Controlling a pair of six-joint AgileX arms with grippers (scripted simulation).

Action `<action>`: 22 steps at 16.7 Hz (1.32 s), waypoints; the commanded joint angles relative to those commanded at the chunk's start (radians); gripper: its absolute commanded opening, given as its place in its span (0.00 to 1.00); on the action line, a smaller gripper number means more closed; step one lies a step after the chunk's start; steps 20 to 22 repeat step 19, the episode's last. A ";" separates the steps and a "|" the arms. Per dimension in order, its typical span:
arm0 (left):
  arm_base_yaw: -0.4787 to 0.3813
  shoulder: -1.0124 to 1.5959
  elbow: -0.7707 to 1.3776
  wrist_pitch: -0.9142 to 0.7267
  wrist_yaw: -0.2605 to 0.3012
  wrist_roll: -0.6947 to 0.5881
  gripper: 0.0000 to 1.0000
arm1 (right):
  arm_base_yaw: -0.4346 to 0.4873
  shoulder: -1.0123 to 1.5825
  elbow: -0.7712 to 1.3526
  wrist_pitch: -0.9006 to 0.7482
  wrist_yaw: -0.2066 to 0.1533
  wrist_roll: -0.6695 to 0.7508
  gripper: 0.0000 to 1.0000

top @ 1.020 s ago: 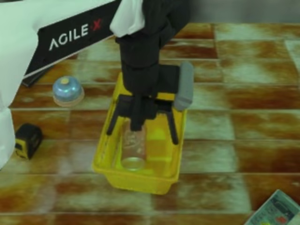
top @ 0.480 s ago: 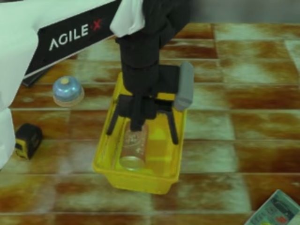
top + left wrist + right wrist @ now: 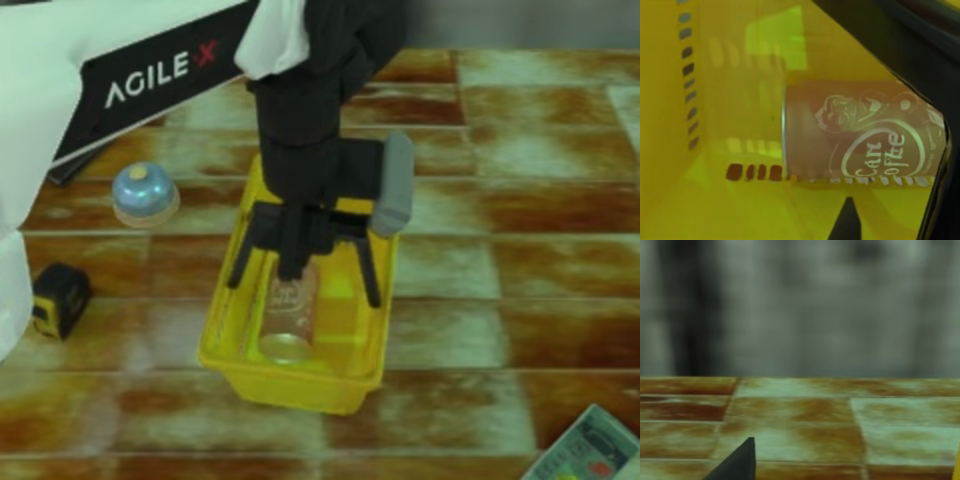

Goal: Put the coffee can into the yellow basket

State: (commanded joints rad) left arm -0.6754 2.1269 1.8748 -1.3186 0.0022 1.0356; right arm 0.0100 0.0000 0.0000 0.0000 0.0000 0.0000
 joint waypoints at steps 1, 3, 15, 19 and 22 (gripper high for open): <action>0.000 0.000 0.000 0.000 0.000 0.000 0.00 | 0.000 0.000 0.000 0.000 0.000 0.000 1.00; 0.000 0.000 0.000 0.000 0.000 0.000 0.00 | 0.000 0.000 0.000 0.000 0.000 0.000 1.00; 0.025 -0.011 0.062 -0.078 0.000 0.017 0.00 | 0.000 0.000 0.000 0.000 0.000 0.000 1.00; 0.058 -0.035 0.141 -0.178 0.000 0.038 0.00 | 0.000 0.000 0.000 0.000 0.000 0.000 1.00; 0.058 -0.035 0.141 -0.178 0.000 0.038 0.00 | 0.000 0.000 0.000 0.000 0.000 0.000 1.00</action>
